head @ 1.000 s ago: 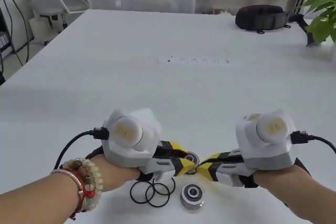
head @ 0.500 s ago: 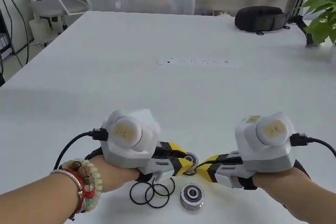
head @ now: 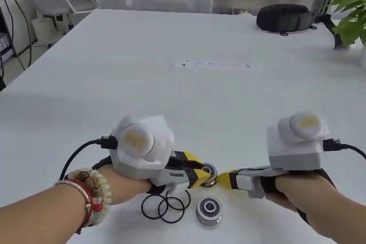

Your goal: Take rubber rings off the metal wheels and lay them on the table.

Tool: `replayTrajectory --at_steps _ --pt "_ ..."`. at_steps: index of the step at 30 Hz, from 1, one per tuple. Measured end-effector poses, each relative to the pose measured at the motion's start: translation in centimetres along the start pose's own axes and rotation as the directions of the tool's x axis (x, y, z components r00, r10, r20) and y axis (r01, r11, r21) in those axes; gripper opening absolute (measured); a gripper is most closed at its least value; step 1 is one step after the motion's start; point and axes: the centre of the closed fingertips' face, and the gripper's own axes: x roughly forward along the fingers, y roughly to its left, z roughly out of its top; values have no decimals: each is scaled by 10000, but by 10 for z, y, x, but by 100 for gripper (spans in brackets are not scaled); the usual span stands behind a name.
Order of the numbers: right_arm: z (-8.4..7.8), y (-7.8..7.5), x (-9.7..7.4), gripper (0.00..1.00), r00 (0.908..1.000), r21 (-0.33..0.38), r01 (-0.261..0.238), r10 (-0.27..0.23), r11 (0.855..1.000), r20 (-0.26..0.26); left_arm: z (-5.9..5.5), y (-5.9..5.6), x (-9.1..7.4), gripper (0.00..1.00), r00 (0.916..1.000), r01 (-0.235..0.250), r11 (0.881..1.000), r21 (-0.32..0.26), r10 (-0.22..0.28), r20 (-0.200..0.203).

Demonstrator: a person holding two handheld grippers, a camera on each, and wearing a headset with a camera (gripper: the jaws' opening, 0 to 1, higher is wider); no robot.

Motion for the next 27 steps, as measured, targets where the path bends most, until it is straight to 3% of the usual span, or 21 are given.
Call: replayTrajectory --at_steps 5,10,20,27 --pt "4 0 -2 0 9998 252 -27 22 9997 173 0 -1 0 7 10000 -1 10000 33 1 -44" --pt "9 2 -4 0 9988 958 -290 252 9950 415 0 0 0 7 10000 -7 10000 16 7 -25" --pt "9 14 -5 0 9988 902 -393 364 9952 329 0 0 1 7 9999 -104 9999 77 104 60" --pt "8 12 -5 0 9991 682 -374 358 9970 238 0 0 1 7 9999 -53 9999 132 52 94"
